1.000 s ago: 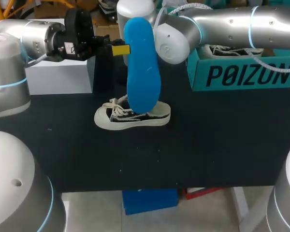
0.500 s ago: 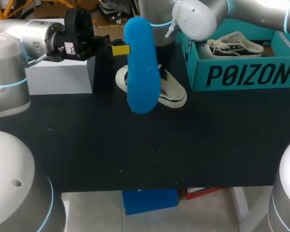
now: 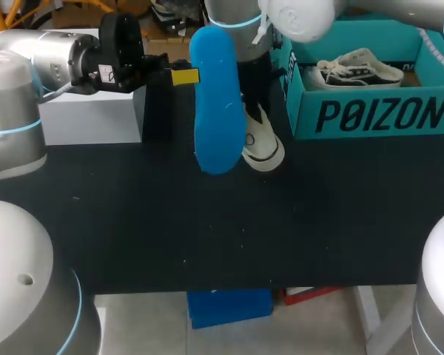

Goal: Take the shoe out of the shoebox, open the shoe tongue, remove and reinsert the insole, then place the shoe into the shoebox

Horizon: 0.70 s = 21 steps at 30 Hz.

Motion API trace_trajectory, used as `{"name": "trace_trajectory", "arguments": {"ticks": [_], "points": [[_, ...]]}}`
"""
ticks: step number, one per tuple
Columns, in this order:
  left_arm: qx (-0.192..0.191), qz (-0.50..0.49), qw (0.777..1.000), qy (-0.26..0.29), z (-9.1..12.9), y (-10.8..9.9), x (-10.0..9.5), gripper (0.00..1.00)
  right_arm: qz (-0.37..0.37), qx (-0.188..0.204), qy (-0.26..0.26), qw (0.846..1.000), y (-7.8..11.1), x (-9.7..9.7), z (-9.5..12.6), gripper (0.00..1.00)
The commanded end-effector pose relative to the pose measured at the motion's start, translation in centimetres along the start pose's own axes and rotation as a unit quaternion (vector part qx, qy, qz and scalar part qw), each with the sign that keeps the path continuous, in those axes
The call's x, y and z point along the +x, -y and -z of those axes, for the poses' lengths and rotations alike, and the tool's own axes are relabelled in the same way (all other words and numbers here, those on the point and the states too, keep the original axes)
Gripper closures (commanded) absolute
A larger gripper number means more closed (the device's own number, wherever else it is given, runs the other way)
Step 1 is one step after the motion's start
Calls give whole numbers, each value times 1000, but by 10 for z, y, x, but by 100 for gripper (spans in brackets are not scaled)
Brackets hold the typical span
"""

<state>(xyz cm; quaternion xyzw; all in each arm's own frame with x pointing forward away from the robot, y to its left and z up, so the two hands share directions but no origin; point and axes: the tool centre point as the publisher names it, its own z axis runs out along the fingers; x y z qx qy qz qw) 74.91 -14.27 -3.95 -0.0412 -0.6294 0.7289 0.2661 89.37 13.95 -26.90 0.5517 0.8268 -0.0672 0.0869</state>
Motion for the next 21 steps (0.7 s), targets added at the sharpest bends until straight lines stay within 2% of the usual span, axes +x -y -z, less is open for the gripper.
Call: {"name": "trace_trajectory", "arguments": {"ticks": [1,8,21], "points": [[-1,0,1000,3,-1,0,1,100,-175,25,2,984,7,8,6,100],[-1,0,1000,3,-1,0,1,100,-238,25,-10,971,18,21,0,100],[-1,0,1000,3,-1,0,1,100,-237,36,-26,970,20,47,-35,100]]}}
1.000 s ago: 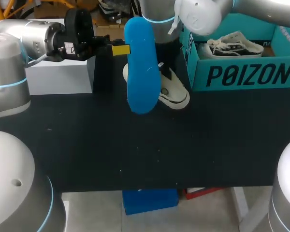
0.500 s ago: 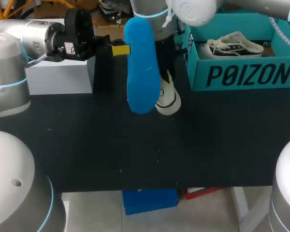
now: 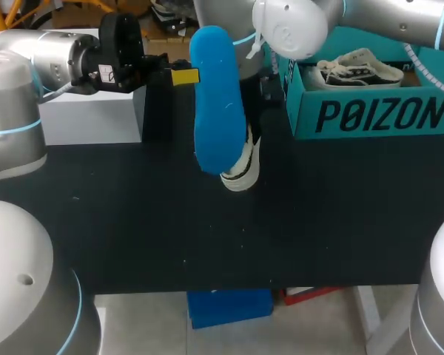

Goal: Take the shoe out of the shoebox, open the shoe tongue, remove and reinsert the insole, then place the shoe into the shoebox

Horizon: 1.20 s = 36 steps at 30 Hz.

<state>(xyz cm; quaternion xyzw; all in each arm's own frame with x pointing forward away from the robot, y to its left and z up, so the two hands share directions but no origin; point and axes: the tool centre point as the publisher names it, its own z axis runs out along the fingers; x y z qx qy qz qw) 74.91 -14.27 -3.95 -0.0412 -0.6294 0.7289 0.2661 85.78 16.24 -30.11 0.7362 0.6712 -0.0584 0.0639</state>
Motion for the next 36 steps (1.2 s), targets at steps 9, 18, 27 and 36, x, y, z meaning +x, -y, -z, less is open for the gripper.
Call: {"name": "trace_trajectory", "arguments": {"ticks": [9,18,27,36], "points": [[-1,0,1000,3,-1,0,1,100,0,17,-10,1000,1,18,-31,100],[-1,0,1000,3,-1,0,1,100,-10,29,-12,999,1,29,-52,100],[-1,0,1000,3,-1,0,1,100,-25,37,-13,999,3,39,-73,100],[-1,0,1000,3,-1,0,1,100,-36,34,-10,999,6,38,-80,0]]}}
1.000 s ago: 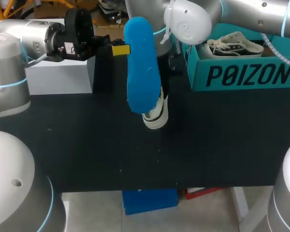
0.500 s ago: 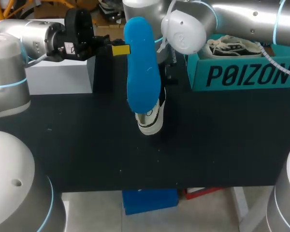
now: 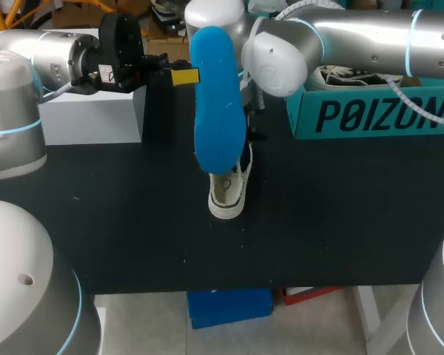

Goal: Take the shoe out of the shoebox, open the shoe tongue, remove and reinsert the insole, then place the shoe into the shoebox

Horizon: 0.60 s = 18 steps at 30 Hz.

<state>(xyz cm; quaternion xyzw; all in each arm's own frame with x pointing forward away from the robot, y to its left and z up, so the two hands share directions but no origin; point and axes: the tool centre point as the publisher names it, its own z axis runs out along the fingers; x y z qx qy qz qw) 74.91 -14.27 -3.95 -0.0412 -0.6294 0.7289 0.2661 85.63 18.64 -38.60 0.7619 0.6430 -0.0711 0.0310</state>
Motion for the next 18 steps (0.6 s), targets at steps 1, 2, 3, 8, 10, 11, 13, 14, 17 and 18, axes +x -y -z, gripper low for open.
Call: {"name": "trace_trajectory", "arguments": {"ticks": [1,2,3,8,10,11,13,14,17,18], "points": [[-1,0,1000,3,-1,0,1,100,-2,-3,4,1000,2,-1,-1,0],[-1,0,1000,3,-1,0,1,100,-2,-4,4,1000,2,-3,-1,0],[-1,0,1000,3,-1,0,1,100,-3,-5,6,1000,2,-4,-1,0],[-1,0,1000,3,-1,0,1,100,-11,-11,9,1000,3,-15,5,0],[-1,0,1000,3,-1,0,1,100,-15,-14,8,1000,3,-20,9,0],[-1,0,1000,3,-1,0,1,100,-17,-15,6,1000,3,-22,11,0],[-1,0,1000,3,-1,0,1,100,-22,-18,2,1000,4,-28,16,0],[-1,0,1000,3,-1,0,1,100,-22,-21,-3,1000,6,-30,19,0],[-1,0,1000,3,-1,0,1,100,-24,-31,-24,999,10,-35,33,0],[-1,0,1000,3,-1,0,1,100,-27,-34,-31,999,12,-38,36,0]]}}
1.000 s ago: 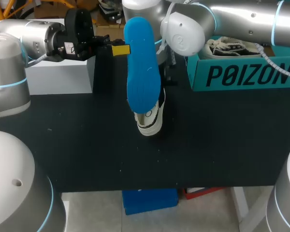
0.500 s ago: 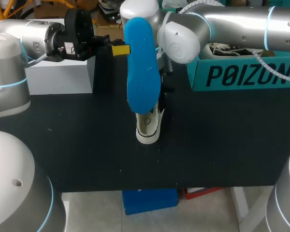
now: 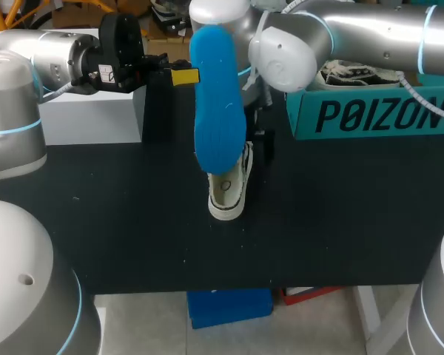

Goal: Take the shoe out of the shoebox, open the shoe tongue, remove and reinsert the insole, then place the shoe into the shoebox

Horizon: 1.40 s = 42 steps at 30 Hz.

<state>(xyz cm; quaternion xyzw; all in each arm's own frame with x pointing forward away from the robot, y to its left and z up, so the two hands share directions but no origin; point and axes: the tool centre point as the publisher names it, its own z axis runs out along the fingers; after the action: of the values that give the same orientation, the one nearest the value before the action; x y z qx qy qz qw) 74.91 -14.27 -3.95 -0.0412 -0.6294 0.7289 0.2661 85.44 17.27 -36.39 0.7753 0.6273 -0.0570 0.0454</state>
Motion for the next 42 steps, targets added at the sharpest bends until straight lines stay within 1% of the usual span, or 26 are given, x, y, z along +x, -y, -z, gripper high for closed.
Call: {"name": "trace_trajectory", "arguments": {"ticks": [1,8,13,16,21,22,23,24,25,42], "points": [[-1,0,1000,3,-1,0,1,100,-7,-17,-38,999,11,-23,21,0],[-1,0,1000,3,-1,0,1,100,-11,-21,-124,992,19,-34,48,0],[-1,0,1000,3,-1,0,1,100,-10,-10,-196,980,20,-39,64,0],[-1,0,1000,3,-1,0,1,100,3,1,-243,970,18,-40,70,0],[-1,0,1000,3,-1,0,1,100,33,6,-309,950,15,-42,82,0],[-1,0,1000,3,-1,0,1,100,40,9,-325,945,15,-42,84,0],[-1,0,1000,3,-1,0,1,100,47,10,-352,935,14,-41,87,0],[-1,0,1000,3,-1,0,1,100,47,11,-367,929,14,-42,91,0],[-1,0,1000,3,-1,0,1,100,44,12,-373,927,14,-43,95,0],[-1,0,1000,3,-1,0,1,100,44,12,-373,927,14,-43,95,0]]}}
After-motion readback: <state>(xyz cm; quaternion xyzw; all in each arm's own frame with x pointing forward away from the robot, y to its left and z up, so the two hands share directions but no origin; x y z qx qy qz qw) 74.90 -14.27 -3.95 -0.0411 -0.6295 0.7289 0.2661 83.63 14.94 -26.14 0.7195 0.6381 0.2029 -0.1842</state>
